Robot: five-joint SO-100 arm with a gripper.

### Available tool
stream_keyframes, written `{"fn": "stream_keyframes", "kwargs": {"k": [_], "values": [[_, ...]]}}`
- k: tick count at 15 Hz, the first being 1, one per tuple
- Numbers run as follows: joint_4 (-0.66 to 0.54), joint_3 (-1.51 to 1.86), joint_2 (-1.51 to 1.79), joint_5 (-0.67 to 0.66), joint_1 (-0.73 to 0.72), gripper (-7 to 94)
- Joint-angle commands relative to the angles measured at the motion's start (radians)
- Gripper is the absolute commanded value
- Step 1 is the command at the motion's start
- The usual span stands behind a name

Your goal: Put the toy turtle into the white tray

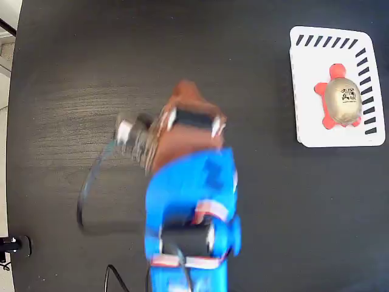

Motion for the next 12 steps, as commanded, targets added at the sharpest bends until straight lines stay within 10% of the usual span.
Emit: {"fn": "stream_keyframes", "kwargs": {"k": [1, 12], "values": [[-0.049, 0.187, 0.25, -0.026, -0.04, -6], [0.413, 0.716, 0.927, -0.15, -0.091, -5]]}}
